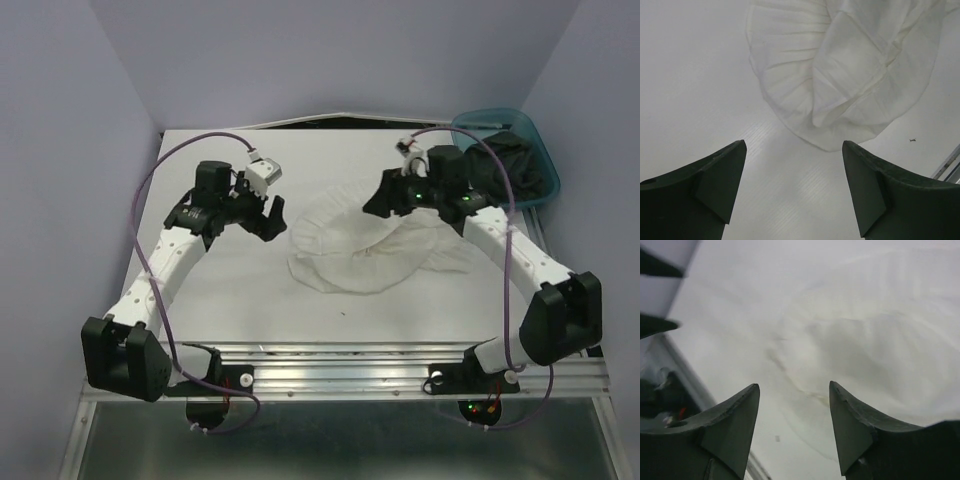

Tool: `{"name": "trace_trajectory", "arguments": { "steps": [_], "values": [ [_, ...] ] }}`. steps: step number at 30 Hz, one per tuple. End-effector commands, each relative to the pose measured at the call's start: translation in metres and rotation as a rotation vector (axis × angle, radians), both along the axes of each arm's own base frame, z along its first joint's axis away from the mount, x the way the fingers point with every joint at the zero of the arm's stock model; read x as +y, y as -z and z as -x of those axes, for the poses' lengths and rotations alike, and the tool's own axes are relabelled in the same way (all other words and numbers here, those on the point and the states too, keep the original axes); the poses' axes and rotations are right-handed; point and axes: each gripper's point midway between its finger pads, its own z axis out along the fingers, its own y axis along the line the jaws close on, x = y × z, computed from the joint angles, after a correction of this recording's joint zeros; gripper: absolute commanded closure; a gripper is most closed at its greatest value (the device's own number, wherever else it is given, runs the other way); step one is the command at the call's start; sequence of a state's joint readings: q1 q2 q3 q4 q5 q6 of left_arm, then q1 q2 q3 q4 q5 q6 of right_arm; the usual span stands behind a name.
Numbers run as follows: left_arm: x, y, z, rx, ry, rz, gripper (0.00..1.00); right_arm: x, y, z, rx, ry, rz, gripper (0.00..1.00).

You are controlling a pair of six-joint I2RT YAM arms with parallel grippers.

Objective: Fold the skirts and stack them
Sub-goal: Move the skirt to the center of the board

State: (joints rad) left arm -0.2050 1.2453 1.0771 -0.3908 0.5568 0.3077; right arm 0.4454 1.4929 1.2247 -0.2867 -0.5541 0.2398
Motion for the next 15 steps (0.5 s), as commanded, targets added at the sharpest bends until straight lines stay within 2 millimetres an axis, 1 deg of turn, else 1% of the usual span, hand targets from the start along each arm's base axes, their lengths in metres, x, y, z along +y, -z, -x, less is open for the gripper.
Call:
{"name": "trace_trajectory", "arguments": {
  "steps": [1, 2, 3, 4, 5, 6, 7, 8, 9, 10, 11, 12, 13, 14, 15],
  "values": [
    [-0.022, -0.012, -0.022, -0.136, 0.035, -0.133, 0.13, -0.082, 0.064, -0.005, 0.192, 0.207, 0.071, 0.42],
    [-0.033, -0.010, -0.021, -0.150, 0.065, -0.164, 0.14, -0.086, 0.071, 0.002, 0.231, 0.201, 0.060, 0.44],
    [-0.059, -0.011, -0.013, -0.179, 0.149, -0.187, 0.14, -0.090, 0.087, 0.014, 0.293, 0.205, 0.062, 0.45],
    [-0.071, -0.007, -0.010, -0.184, 0.185, -0.205, 0.14, -0.090, 0.092, 0.021, 0.315, 0.200, 0.057, 0.45],
    [-0.082, 0.003, -0.009, -0.179, 0.210, -0.236, 0.15, -0.089, 0.095, 0.026, 0.332, 0.198, 0.047, 0.44],
    [-0.107, 0.003, 0.000, -0.208, 0.277, -0.246, 0.15, -0.089, 0.096, 0.029, 0.323, 0.217, 0.026, 0.43],
    [-0.117, 0.014, -0.001, -0.202, 0.289, -0.278, 0.15, -0.091, 0.098, 0.028, 0.315, 0.233, 0.032, 0.42],
    [-0.128, 0.010, -0.003, -0.224, 0.302, -0.280, 0.14, -0.095, 0.101, 0.026, 0.302, 0.257, 0.048, 0.41],
    [-0.147, 0.009, 0.002, -0.247, 0.337, -0.276, 0.14, -0.098, 0.103, 0.023, 0.292, 0.273, 0.061, 0.41],
    [-0.156, 0.020, -0.002, -0.237, 0.336, -0.298, 0.14, -0.103, 0.108, 0.018, 0.295, 0.298, 0.078, 0.41],
    [-0.165, 0.020, -0.005, -0.244, 0.340, -0.295, 0.14, -0.106, 0.110, 0.014, 0.295, 0.314, 0.091, 0.41],
    [-0.177, 0.009, -0.011, -0.268, 0.339, -0.273, 0.14, -0.112, 0.113, 0.008, 0.306, 0.349, 0.095, 0.42],
    [-0.189, 0.008, -0.008, -0.266, 0.351, -0.263, 0.14, -0.114, 0.110, 0.002, 0.306, 0.366, 0.088, 0.43],
    [-0.198, 0.017, -0.011, -0.254, 0.358, -0.274, 0.14, -0.124, 0.116, -0.005, 0.332, 0.399, 0.085, 0.44],
    [-0.208, 0.010, -0.014, -0.274, 0.359, -0.262, 0.15, -0.128, 0.116, -0.009, 0.348, 0.423, 0.075, 0.45]
  ]
}}
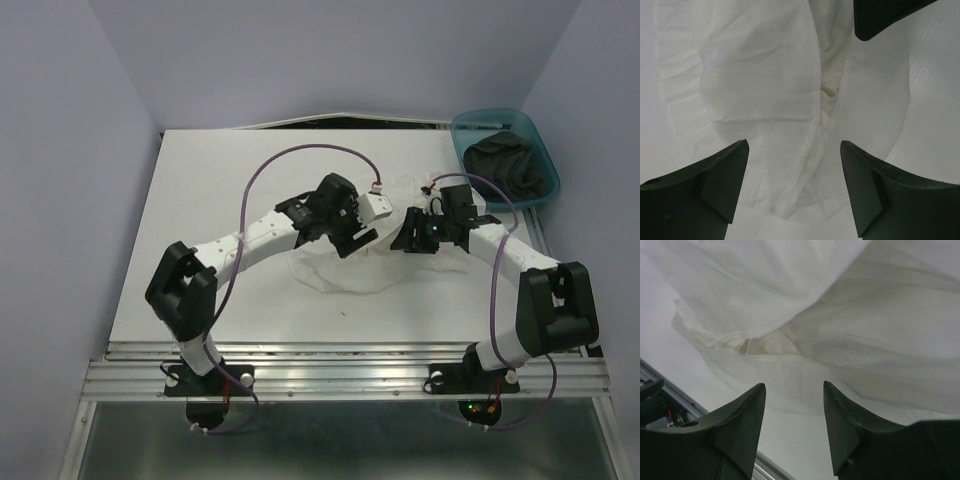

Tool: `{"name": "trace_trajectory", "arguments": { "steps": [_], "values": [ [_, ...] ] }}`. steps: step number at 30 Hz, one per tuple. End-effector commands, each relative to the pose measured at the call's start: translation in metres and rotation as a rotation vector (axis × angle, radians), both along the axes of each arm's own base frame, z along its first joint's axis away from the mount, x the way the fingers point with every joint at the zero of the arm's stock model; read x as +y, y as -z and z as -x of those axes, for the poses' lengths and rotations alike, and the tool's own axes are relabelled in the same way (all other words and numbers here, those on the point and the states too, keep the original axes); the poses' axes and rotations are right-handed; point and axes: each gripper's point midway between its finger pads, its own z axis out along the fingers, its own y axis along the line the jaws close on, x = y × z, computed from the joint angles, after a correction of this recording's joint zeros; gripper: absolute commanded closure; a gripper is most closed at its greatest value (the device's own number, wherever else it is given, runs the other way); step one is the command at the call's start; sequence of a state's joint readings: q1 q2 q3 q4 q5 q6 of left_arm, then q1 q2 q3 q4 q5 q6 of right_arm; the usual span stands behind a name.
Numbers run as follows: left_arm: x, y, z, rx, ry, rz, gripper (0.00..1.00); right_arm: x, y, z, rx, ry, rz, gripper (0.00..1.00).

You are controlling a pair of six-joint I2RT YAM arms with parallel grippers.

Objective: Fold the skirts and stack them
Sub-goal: Move the skirt to the center of the board, then flatten the skirt out

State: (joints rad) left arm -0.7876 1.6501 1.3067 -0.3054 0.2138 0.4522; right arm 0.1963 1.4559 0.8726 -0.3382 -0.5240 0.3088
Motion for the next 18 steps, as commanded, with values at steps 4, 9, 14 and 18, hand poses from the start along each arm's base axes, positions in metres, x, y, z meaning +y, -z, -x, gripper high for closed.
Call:
{"name": "trace_trajectory", "arguments": {
  "steps": [4, 9, 14, 18],
  "values": [
    [-0.059, -0.031, -0.024, -0.152, 0.016, 0.060, 0.17, -0.049, -0.003, -0.047, -0.004, 0.207, -0.012, 0.51],
    [-0.079, -0.001, -0.024, -0.132, 0.042, 0.009, 0.23, -0.060, 0.012, -0.031, 0.042, 0.226, -0.001, 0.53],
    [-0.090, 0.020, -0.033, -0.122, 0.017, -0.029, 0.25, -0.063, 0.007, -0.029, 0.017, 0.224, 0.012, 0.52],
    [-0.093, 0.030, -0.050, -0.165, -0.049, -0.075, 0.28, -0.063, 0.011, -0.026, 0.029, 0.212, 0.024, 0.52]
  ]
}}
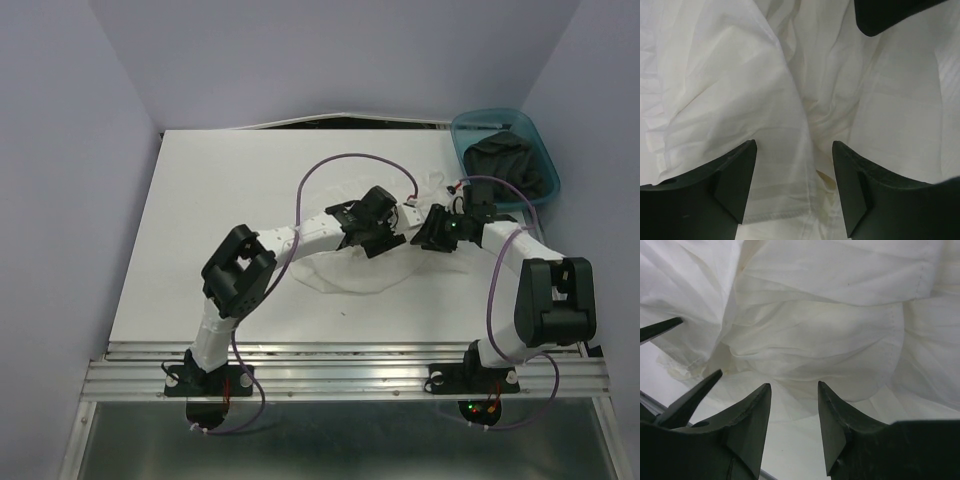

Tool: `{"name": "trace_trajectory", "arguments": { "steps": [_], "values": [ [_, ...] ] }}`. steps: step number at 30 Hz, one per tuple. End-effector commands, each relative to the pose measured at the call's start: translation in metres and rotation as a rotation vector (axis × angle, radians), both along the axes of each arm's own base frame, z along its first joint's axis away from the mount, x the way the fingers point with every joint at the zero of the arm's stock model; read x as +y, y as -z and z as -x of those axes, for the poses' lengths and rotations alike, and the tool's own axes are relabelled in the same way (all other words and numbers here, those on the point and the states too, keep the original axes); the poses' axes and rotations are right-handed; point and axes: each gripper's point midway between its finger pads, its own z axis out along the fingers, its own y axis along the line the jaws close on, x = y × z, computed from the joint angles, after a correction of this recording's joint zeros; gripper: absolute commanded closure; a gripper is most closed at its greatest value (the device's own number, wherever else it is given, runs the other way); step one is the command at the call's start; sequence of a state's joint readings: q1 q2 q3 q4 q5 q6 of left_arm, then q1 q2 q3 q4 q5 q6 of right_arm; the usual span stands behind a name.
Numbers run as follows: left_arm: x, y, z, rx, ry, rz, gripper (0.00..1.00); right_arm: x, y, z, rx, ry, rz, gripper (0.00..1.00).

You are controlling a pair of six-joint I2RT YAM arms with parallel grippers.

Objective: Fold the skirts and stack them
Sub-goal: Flatten the skirt out

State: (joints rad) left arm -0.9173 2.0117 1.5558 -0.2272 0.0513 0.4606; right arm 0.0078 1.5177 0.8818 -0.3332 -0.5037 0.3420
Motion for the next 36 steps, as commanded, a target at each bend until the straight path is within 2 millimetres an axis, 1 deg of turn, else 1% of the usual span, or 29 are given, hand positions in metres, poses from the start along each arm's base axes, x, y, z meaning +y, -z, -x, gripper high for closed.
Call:
{"name": "trace_trajectory", "arguments": {
  "steps": [1, 4, 5, 7, 8, 9, 10, 13, 14, 15, 16, 18, 19, 20, 21, 22, 23, 24, 25, 26, 27, 28, 29, 30, 31, 32, 33, 34, 36],
  "values": [
    [-0.008, -0.022, -0.029, -0.115, -0.092, 0.014, 0.33, -0.002, -0.005, 0.003, -0.032, -0.016, 0.024, 0.52],
    [-0.008, -0.026, -0.037, -0.142, -0.122, 0.009, 0.49, -0.003, -0.004, 0.005, -0.029, -0.028, 0.030, 0.52],
    [-0.008, -0.032, -0.038, -0.148, -0.128, 0.018, 0.60, -0.003, -0.004, 0.005, -0.031, -0.031, 0.032, 0.52],
    [-0.008, -0.041, -0.036, -0.149, -0.119, 0.033, 0.69, -0.003, -0.006, 0.006, -0.037, -0.041, 0.037, 0.52],
    [-0.008, -0.055, -0.034, -0.157, -0.112, 0.058, 0.79, -0.003, -0.006, 0.006, -0.039, -0.044, 0.037, 0.52],
    [-0.006, -0.060, -0.033, -0.159, -0.108, 0.066, 0.86, -0.002, -0.007, 0.007, -0.046, -0.052, 0.035, 0.52],
    [-0.005, -0.073, -0.031, -0.163, -0.102, 0.093, 1.00, -0.002, -0.008, 0.007, -0.051, -0.056, 0.034, 0.52],
    [0.007, -0.093, -0.041, -0.121, -0.138, 0.149, 1.00, 0.001, -0.013, 0.006, -0.070, -0.077, 0.022, 0.52],
    [0.006, -0.101, -0.041, -0.089, -0.119, 0.191, 1.00, 0.002, -0.014, 0.006, -0.073, -0.083, 0.017, 0.52],
    [0.018, -0.110, -0.055, -0.071, -0.159, 0.222, 1.00, 0.004, -0.018, 0.005, -0.087, -0.095, 0.007, 0.52],
    [0.020, -0.114, -0.057, -0.043, -0.146, 0.250, 1.00, 0.005, -0.020, 0.004, -0.094, -0.100, 0.003, 0.52],
    [0.030, -0.123, -0.074, -0.020, -0.171, 0.285, 1.00, 0.008, -0.026, 0.000, -0.124, -0.114, -0.014, 0.52],
    [0.046, -0.123, -0.091, -0.002, -0.214, 0.301, 1.00, 0.009, -0.030, -0.002, -0.138, -0.119, -0.020, 0.52],
    [0.045, -0.124, -0.097, 0.034, -0.200, 0.324, 1.00, 0.013, -0.032, -0.003, -0.152, -0.132, -0.024, 0.52],
    [0.050, -0.124, -0.105, 0.054, -0.210, 0.340, 1.00, 0.019, -0.033, -0.003, -0.156, -0.152, -0.026, 0.52],
    [0.058, -0.113, -0.117, 0.107, -0.225, 0.360, 1.00, 0.023, -0.034, -0.005, -0.163, -0.168, -0.026, 0.52],
    [0.061, -0.111, -0.123, 0.124, -0.227, 0.375, 1.00, 0.031, -0.034, -0.003, -0.163, -0.195, -0.028, 0.51],
    [0.063, -0.116, -0.131, 0.126, -0.227, 0.395, 1.00, 0.037, -0.035, -0.004, -0.169, -0.214, -0.031, 0.51],
    [0.064, -0.113, -0.136, 0.141, -0.229, 0.403, 1.00, 0.043, -0.036, -0.003, -0.175, -0.233, -0.030, 0.51],
    [0.066, -0.098, -0.141, 0.180, -0.225, 0.405, 1.00, 0.050, -0.039, -0.005, -0.188, -0.251, -0.028, 0.50],
    [0.066, -0.097, -0.146, 0.186, -0.226, 0.411, 1.00, 0.063, -0.040, -0.003, -0.200, -0.285, -0.018, 0.49],
    [0.067, -0.081, -0.149, 0.218, -0.236, 0.397, 1.00, 0.070, -0.040, -0.003, -0.209, -0.301, -0.014, 0.48],
    [0.069, -0.075, -0.153, 0.227, -0.247, 0.394, 1.00, 0.077, -0.042, -0.003, -0.218, -0.316, -0.011, 0.48],
    [0.075, -0.069, -0.158, 0.236, -0.267, 0.389, 1.00, 0.091, -0.043, -0.002, -0.234, -0.341, -0.008, 0.48],
    [0.079, -0.060, -0.162, 0.247, -0.290, 0.379, 1.00, 0.096, -0.043, -0.003, -0.235, -0.346, -0.008, 0.48],
    [0.085, -0.045, -0.167, 0.264, -0.322, 0.362, 1.00, 0.100, -0.042, -0.003, -0.235, -0.351, -0.009, 0.47],
    [0.096, -0.037, -0.174, 0.275, -0.362, 0.354, 1.00, 0.104, -0.039, -0.007, -0.227, -0.347, -0.009, 0.47],
    [0.106, -0.022, -0.179, 0.283, -0.402, 0.323, 1.00, 0.107, -0.037, -0.009, -0.227, -0.351, -0.004, 0.47],
    [0.122, -0.011, -0.187, 0.283, -0.446, 0.288, 1.00, 0.111, -0.035, -0.013, -0.228, -0.353, 0.004, 0.47]
  ]
}}
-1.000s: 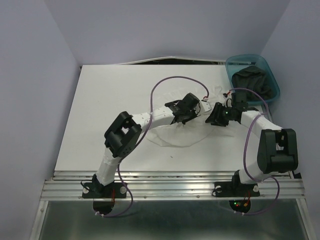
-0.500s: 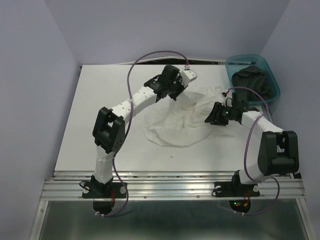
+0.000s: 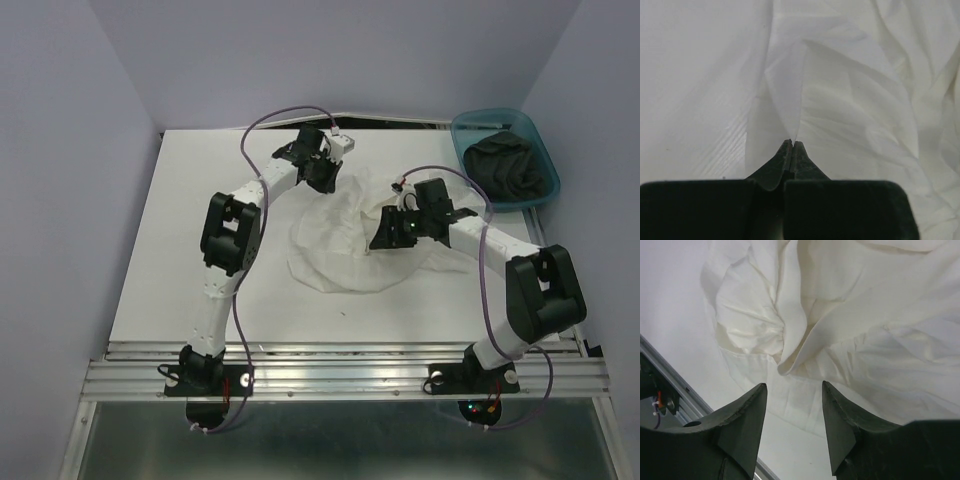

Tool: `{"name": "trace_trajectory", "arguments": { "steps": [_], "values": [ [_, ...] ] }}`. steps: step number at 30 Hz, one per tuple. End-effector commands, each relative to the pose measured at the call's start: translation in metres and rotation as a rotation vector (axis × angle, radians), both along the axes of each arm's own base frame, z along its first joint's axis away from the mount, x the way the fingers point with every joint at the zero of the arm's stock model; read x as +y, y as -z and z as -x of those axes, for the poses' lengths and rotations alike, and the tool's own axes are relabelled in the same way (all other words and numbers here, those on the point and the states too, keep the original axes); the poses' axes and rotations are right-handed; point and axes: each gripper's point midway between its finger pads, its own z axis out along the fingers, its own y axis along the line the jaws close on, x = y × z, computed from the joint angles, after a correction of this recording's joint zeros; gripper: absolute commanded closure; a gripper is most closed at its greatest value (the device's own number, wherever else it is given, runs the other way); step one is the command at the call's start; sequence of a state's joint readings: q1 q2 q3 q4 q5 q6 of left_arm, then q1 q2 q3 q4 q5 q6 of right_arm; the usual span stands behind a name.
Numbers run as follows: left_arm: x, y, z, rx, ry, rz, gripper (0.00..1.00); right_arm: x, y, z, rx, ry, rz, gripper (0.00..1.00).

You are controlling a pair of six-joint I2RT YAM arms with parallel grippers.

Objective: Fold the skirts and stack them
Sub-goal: Flatten the skirt out

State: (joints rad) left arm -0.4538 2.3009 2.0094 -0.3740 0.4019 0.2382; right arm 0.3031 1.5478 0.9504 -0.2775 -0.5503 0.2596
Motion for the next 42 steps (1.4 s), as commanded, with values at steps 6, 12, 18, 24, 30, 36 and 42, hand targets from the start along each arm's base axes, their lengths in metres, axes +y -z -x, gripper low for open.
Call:
{"name": "trace_trajectory", "arguments": {
  "steps": [6, 12, 18, 24, 30, 36, 42],
  "values": [
    [0.061, -0.012, -0.018, 0.006, -0.110, -0.080, 0.75, 0.005, -0.019, -0.059, -0.126, 0.056, 0.054, 0.45],
    [0.046, -0.111, 0.026, -0.153, 0.017, 0.022, 0.47, -0.015, -0.052, -0.078, -0.200, 0.143, 0.077, 0.41],
    [0.008, -0.112, 0.111, -0.200, 0.099, -0.100, 0.45, -0.063, -0.059, -0.103, -0.187, 0.267, 0.108, 0.41],
    [-0.030, -0.056, 0.174, -0.100, 0.164, -0.169, 0.29, -0.084, -0.022, -0.105, -0.081, 0.318, 0.179, 0.44],
    [-0.060, -0.023, 0.202, -0.057, 0.202, -0.215, 0.34, -0.091, 0.021, -0.077, 0.056, 0.276, 0.252, 0.50],
    [-0.071, -0.002, 0.197, -0.057, 0.182, -0.262, 0.35, -0.101, 0.044, -0.051, 0.110, 0.264, 0.309, 0.50],
    [-0.078, -0.004, 0.194, -0.065, 0.188, -0.250, 0.36, -0.106, 0.051, -0.043, 0.125, 0.263, 0.342, 0.51]
  ]
}}
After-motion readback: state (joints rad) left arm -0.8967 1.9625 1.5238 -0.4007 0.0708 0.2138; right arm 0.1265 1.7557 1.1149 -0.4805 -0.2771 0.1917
